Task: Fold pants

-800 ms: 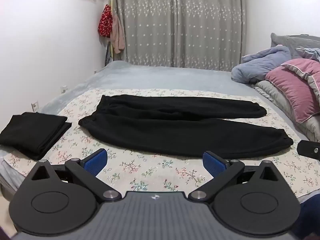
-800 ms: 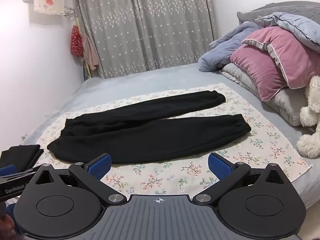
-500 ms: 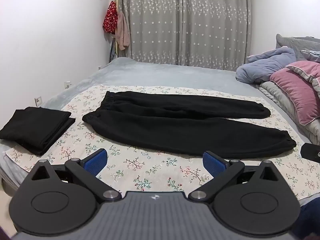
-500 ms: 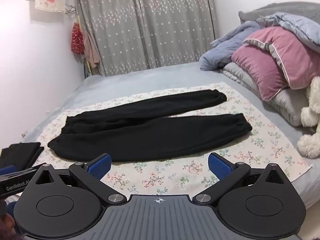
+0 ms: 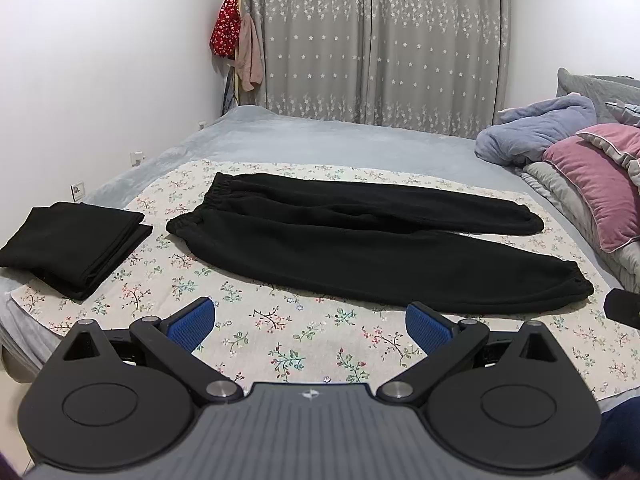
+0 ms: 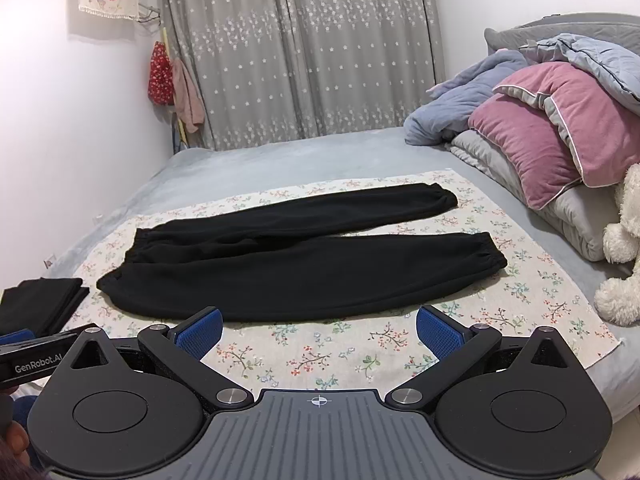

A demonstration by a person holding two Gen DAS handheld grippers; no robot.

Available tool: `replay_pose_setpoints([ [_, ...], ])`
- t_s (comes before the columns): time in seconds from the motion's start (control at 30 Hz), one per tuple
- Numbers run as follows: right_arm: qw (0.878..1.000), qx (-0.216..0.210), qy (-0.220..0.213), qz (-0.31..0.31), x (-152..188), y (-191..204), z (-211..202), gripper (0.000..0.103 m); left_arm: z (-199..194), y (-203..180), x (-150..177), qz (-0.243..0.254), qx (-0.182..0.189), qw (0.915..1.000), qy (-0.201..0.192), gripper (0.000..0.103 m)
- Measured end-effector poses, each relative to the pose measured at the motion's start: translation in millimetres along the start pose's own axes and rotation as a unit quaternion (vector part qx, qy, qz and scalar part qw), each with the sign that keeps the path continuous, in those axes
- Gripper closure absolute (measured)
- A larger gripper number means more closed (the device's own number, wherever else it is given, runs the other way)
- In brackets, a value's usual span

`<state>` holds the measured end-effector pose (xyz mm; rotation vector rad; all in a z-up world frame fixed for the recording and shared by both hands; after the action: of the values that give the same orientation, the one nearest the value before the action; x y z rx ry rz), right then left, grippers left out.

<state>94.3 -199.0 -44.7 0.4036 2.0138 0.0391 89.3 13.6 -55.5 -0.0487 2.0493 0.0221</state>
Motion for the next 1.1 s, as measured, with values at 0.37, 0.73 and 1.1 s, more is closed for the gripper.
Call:
replay_pose_setpoints([
  [0.37,1.0,0.003,0.006,-0.008,4.7,3.1,3.7,0.0,1.4,-2.0,2.9,-0.001,0.004,1.0,0.004,0.01],
  [0.73,1.0,0.002,0.006,-0.01,3.5,1.7,4.4,0.0,2.1,-3.9,2.9,0.002,0.008,1.0,0.003,0.01],
  [1.1,1.0,0.006,0.002,-0.02,3.7,1.4,3.5,0.0,4.0,-3.8,5.2,0.004,0.016,0.9999,0.006,0.01],
])
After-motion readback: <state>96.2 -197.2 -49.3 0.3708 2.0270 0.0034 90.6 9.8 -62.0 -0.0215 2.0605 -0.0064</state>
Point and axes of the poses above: each gripper's, at about its wrist camera, not at the fingertips, and z roughly the way its jaws point, y to its left, x to its underside, the point moved 10 cm from there along z, roughly the way its jaws point, and after that the axes turned 5 degrees about -y, right-handed, at the moved point
